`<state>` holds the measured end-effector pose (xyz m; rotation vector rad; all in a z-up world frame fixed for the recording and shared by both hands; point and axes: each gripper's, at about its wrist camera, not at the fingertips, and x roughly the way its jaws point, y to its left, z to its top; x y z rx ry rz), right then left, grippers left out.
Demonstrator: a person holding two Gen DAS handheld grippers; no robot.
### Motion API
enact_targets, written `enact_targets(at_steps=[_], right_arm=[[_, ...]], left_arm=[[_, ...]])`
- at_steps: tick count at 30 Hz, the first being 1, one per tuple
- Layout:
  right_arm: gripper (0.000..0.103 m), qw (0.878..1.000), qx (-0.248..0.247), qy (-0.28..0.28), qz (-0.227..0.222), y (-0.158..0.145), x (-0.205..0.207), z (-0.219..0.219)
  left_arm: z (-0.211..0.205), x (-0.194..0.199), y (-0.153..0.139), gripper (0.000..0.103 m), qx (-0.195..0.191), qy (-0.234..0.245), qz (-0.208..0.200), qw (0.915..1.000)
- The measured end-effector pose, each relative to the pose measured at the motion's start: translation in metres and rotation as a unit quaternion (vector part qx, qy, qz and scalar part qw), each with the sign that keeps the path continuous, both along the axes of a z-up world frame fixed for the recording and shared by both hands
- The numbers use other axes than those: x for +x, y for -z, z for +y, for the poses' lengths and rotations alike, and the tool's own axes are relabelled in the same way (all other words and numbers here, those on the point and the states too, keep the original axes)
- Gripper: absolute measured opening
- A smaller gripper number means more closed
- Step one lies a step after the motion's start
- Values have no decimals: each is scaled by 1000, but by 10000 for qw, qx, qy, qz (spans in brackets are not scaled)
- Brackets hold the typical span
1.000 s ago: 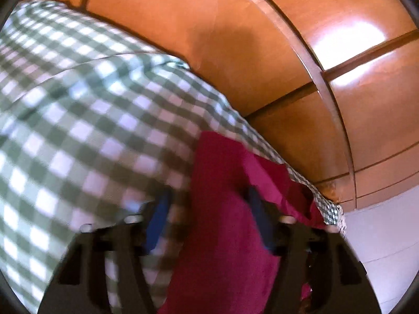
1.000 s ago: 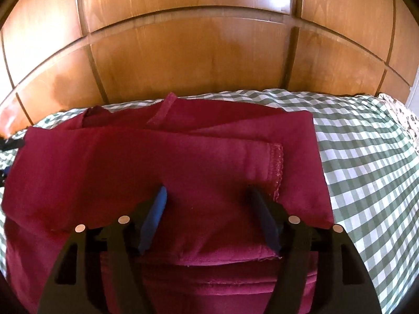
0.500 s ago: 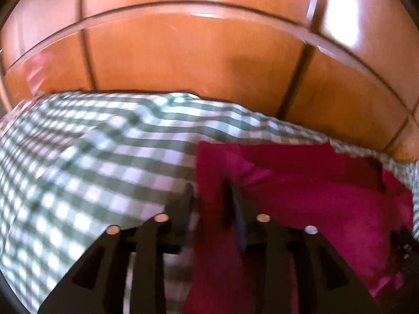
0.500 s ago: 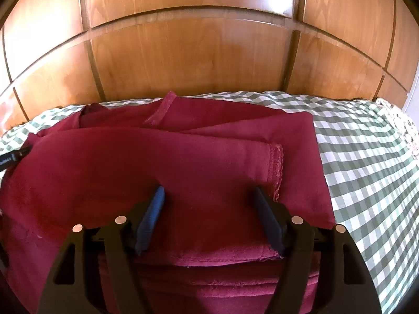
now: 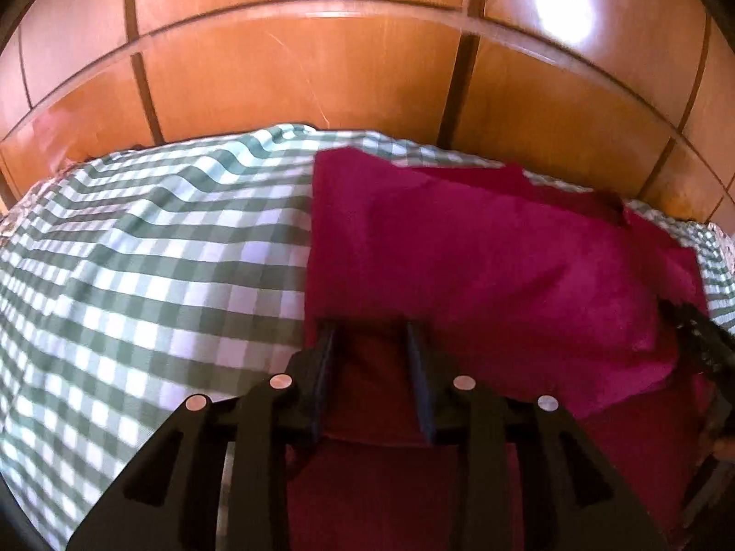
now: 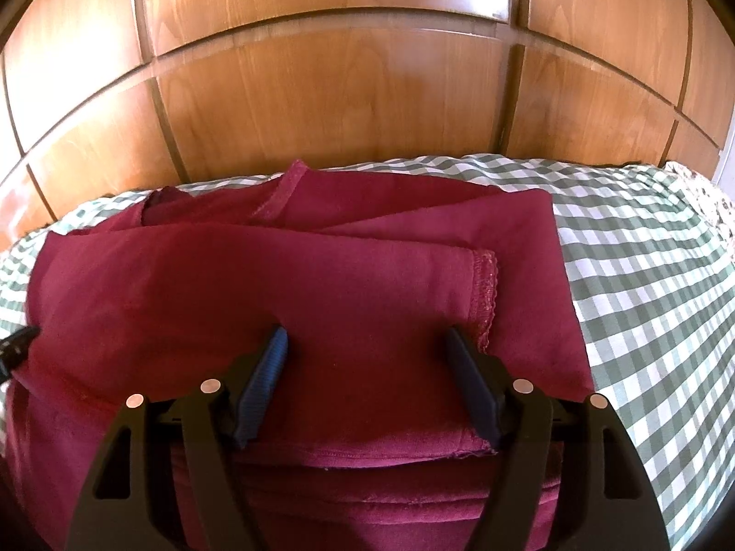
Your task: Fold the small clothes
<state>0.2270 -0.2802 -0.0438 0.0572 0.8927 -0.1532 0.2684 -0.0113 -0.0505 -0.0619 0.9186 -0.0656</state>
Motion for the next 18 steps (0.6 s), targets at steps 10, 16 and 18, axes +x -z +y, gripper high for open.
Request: enact_targets(at_steps=[10, 16, 18], right_arm=[[89, 9999, 97, -74, 8, -28, -36, 6], [90, 9996, 222, 14, 167, -36, -89, -2], [90, 9995, 248, 44, 209, -39, -108, -7]], left_arm=[[20, -82, -44, 53, 27, -19, -498, 9988], [27, -126, -54, 57, 21, -7, -639, 9980], [31, -137, -55, 58, -10, -31, -645, 9979]])
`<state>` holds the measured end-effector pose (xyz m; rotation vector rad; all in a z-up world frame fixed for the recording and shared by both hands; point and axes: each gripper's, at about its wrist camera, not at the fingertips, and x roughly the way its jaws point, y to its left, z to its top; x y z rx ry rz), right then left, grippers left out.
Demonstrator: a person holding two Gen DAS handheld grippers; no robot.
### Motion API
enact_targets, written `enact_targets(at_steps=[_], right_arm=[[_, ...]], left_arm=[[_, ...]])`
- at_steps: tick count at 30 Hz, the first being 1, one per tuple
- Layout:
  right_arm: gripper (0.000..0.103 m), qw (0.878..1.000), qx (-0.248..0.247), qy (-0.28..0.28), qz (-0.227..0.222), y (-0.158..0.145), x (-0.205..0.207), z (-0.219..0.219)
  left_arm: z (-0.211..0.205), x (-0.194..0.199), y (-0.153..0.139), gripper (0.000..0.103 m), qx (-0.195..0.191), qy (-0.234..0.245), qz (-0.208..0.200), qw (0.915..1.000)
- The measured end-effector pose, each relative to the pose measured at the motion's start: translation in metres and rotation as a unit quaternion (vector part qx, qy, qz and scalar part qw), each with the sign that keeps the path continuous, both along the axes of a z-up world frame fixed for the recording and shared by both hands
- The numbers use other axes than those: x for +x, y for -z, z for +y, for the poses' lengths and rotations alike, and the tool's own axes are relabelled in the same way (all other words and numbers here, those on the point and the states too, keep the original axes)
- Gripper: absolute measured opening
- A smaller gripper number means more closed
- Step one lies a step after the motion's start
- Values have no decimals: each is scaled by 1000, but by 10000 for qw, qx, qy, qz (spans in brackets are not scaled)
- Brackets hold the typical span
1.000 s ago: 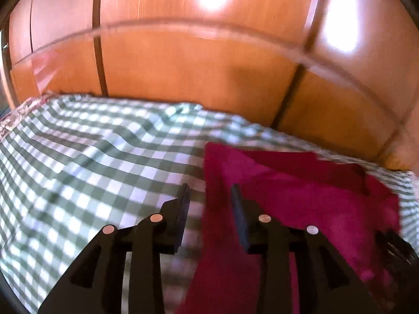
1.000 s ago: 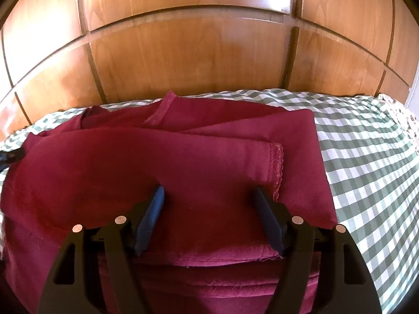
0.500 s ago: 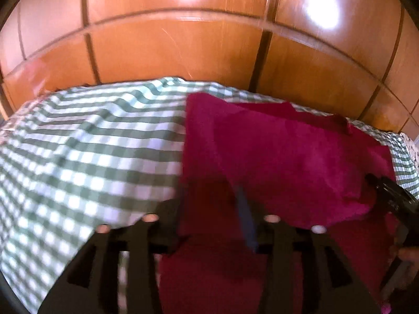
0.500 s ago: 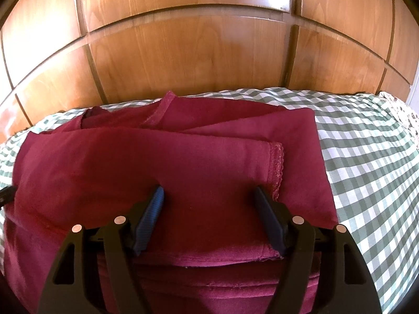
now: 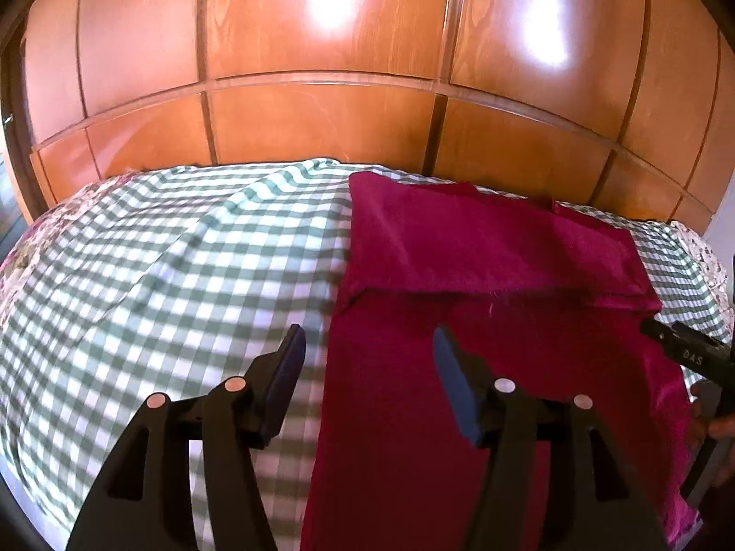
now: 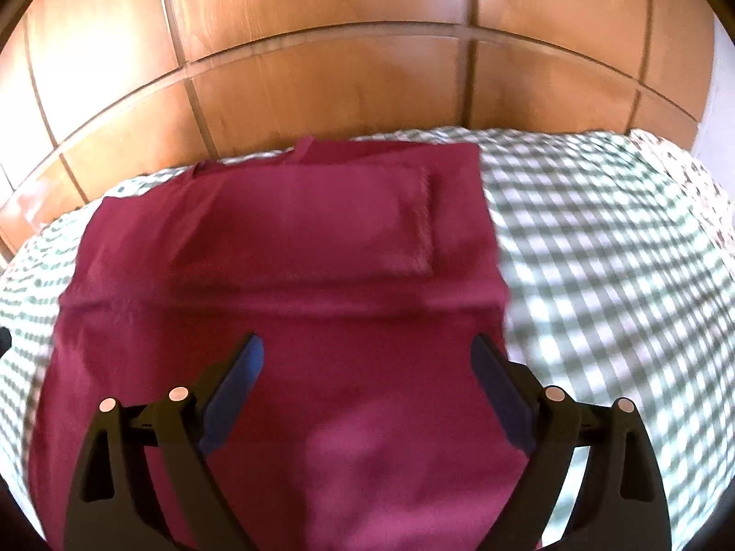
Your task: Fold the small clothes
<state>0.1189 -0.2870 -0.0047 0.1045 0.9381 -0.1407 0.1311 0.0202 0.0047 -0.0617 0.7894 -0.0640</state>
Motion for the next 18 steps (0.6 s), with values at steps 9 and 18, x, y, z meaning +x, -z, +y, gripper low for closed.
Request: enact_targets(at_steps=[9, 18], right_arm=[[90, 9991, 90, 352, 214, 1, -65, -26], [90, 9965, 128, 732, 383, 2, -113, -57]], left_arm=[[18, -46, 8, 59, 52, 37, 102, 9999], [35, -74, 33, 59, 109, 113, 397, 9991]])
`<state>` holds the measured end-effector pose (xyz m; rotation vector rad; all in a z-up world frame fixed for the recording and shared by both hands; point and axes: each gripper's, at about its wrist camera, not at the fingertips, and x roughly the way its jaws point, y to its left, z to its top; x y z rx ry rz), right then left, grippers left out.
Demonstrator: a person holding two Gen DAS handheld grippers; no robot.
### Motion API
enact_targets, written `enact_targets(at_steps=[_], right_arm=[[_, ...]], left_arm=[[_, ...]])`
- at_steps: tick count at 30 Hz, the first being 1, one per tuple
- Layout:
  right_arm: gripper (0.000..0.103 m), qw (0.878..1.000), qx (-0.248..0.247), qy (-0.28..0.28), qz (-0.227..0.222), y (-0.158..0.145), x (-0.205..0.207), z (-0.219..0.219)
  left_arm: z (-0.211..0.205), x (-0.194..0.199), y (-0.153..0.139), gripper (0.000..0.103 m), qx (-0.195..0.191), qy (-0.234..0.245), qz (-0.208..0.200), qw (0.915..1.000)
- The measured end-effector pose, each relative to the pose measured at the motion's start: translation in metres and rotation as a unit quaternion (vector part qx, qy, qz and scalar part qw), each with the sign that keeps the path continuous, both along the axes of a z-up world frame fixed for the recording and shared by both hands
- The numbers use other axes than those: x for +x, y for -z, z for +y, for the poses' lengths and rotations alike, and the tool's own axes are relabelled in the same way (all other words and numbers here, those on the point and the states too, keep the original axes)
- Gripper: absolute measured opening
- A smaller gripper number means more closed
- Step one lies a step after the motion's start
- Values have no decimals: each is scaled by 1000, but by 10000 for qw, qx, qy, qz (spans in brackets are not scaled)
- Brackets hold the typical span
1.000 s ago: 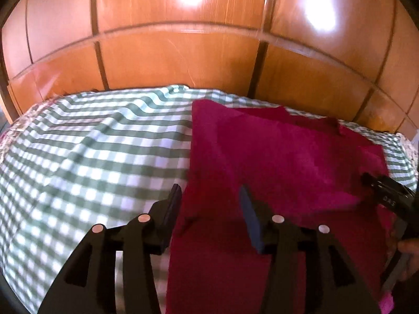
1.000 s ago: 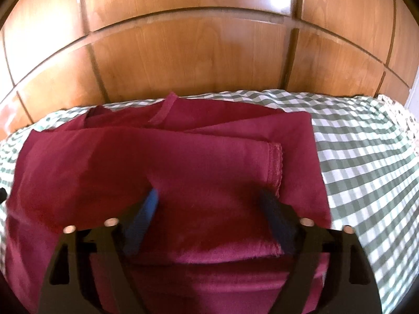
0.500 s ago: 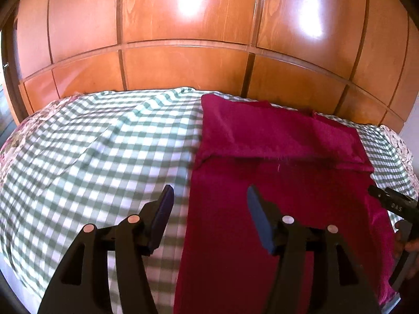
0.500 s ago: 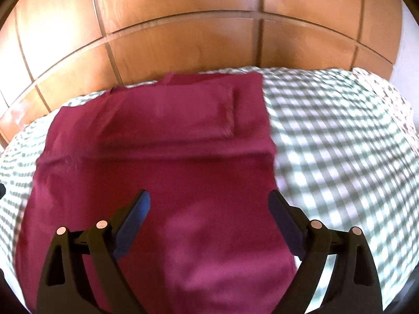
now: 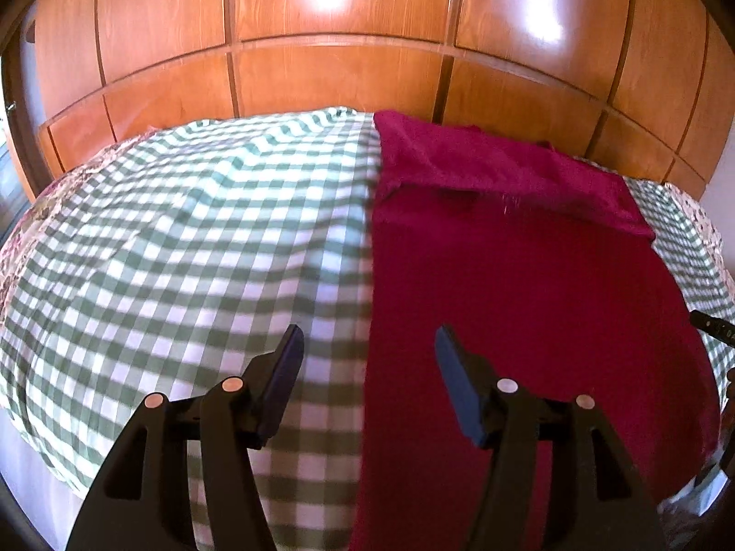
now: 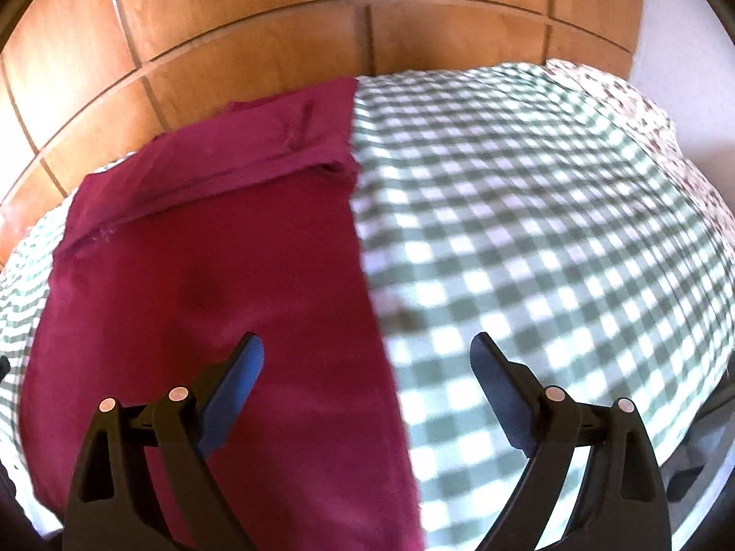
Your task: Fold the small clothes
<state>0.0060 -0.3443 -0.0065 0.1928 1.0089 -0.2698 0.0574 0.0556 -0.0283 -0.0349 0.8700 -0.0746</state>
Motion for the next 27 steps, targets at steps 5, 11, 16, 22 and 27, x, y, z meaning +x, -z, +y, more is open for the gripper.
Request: enact_targets(at_steps=[5, 11, 16, 22, 27], right_arm=[[91, 9986, 483, 170, 137, 10, -26, -18], [91, 9973, 696, -61, 205, 13, -49, -11], [91, 9965, 744, -241, 300, 13, -60, -3], [90, 9958, 769, -331, 383, 15, -72, 0], [64, 9932, 798, -600, 594, 14, -89, 5]], left_arm=[[8, -13, 11, 59, -78, 85, 175, 9998], [9, -29, 19, 59, -175, 431, 366, 9982], [12, -44, 22, 59, -362, 653, 506, 9959], [12, -57, 22, 56, -620, 915, 617, 9920], [1, -69, 23, 34, -608, 1379, 760, 9857]])
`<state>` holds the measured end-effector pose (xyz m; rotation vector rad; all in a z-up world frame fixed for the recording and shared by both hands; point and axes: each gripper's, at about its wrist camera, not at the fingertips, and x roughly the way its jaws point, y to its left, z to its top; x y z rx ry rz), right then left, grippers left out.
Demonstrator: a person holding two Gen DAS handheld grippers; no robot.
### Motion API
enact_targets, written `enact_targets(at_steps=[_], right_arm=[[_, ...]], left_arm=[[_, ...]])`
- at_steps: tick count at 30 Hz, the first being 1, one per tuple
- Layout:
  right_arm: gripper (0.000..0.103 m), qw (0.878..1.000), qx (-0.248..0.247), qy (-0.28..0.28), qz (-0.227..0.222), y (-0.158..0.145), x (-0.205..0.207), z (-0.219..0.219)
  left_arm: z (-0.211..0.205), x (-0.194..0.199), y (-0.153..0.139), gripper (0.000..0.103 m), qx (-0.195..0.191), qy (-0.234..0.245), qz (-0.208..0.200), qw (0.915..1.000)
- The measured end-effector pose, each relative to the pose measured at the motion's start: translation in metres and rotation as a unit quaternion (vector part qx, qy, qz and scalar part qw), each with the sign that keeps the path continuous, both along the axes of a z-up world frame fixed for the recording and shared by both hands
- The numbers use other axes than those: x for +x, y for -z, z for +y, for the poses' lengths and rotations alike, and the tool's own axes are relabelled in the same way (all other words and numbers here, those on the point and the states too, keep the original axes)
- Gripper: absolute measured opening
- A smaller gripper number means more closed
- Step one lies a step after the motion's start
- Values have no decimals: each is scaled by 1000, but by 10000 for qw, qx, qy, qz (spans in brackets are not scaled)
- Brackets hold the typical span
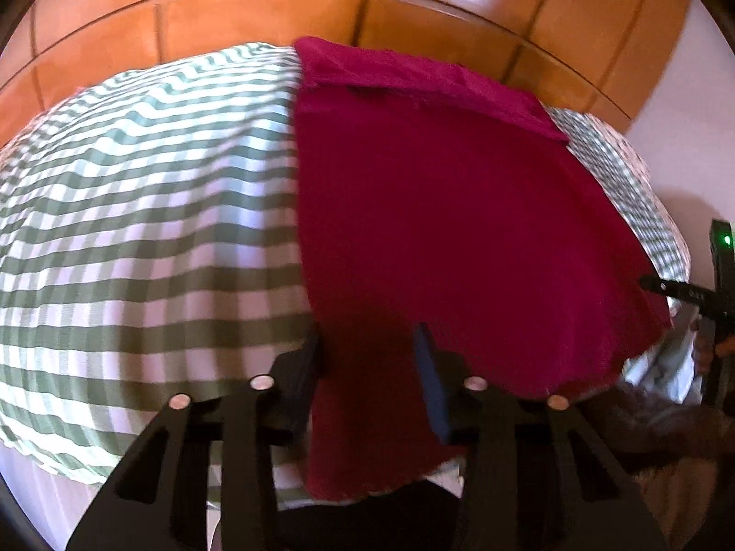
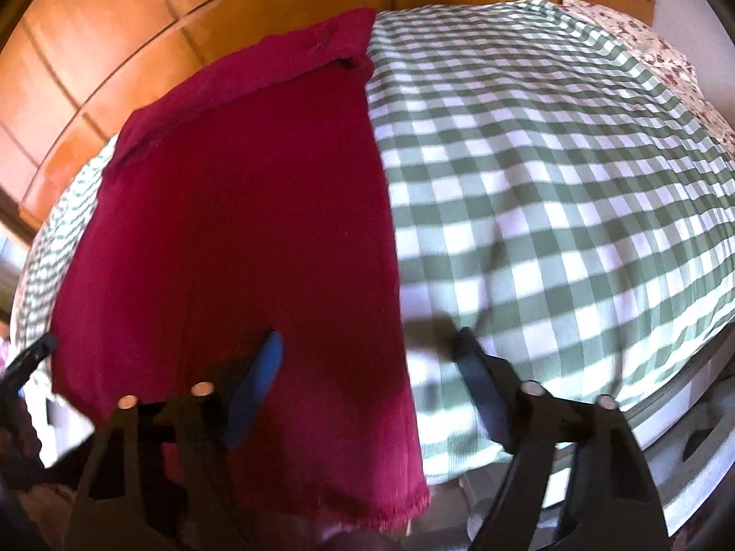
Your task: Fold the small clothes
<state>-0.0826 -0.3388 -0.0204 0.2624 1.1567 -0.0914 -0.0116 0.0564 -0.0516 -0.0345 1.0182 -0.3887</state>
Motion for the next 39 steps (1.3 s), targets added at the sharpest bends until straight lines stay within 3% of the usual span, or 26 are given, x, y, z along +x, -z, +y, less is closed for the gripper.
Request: enact_targets(at_steps=[3, 4, 6, 9, 13, 18, 23, 26, 28, 29, 30, 31, 32, 33, 35, 39], right_arm=[[45, 9998, 64, -170, 124, 0, -10, 2], [43, 9995, 83, -247, 165, 1, -12, 4], [28, 9988, 49, -435, 223, 1, -13, 12], [9, 9974, 37, -693, 217, -4, -9, 22], [9, 9963, 272, -805, -141, -26, 1, 27], [9, 9939, 621, -663, -626, -47, 32, 21], [9, 9929, 796, -223, -857, -47, 85, 5], [9, 9922, 847, 7, -914, -44, 121, -3], [9, 9920, 798, 108, -970, -44, 143, -7], [14, 9909, 822, 182, -1055, -45, 155, -10], [33, 9897, 876, 231, -1109, -46, 162, -13], [48, 9874, 1028, 296, -1168, -48, 167, -17], [83, 9836, 1218, 388, -1268, -50, 168, -21], [92, 9798, 1288, 523, -1438, -54, 165, -25], [92, 9754, 1325, 630, -1647, -59, 156, -33], [92, 9767, 1348, 840, -1447, -45, 130, -48]], left_arm=[[-6, -8, -4, 26, -5, 247, -59, 9997], [-7, -9, -5, 19, -9, 284, -73, 9996], [-9, -8, -6, 10, 42, 296, -96, 9995], [-5, -5, -17, 7, -266, 273, -121, 9992], [12, 7, -37, 6, -1130, 105, -106, 9935], [21, 42, -45, 4, -1806, -215, -108, 9833], [13, 94, -51, 3, -1909, -533, -182, 9800], [6, 131, -54, 4, -1751, -779, -142, 9814], [4, 156, -55, 9, -1627, -1066, -130, 9808], [6, 165, -54, 17, -1664, -1152, -64, 9793], [10, 174, -53, 38, -1829, -1243, 45, 9752], [14, 177, -53, 46, -1901, -1373, 52, 9721], [21, 176, -53, 48, -1894, -1568, -1, 9693], [25, 177, -52, 48, -1870, -1605, -19, 9692], [34, 171, -44, 49, -1812, -1668, 25, 9692], [46, 149, -19, 55, -1785, -1565, 247, 9711]])
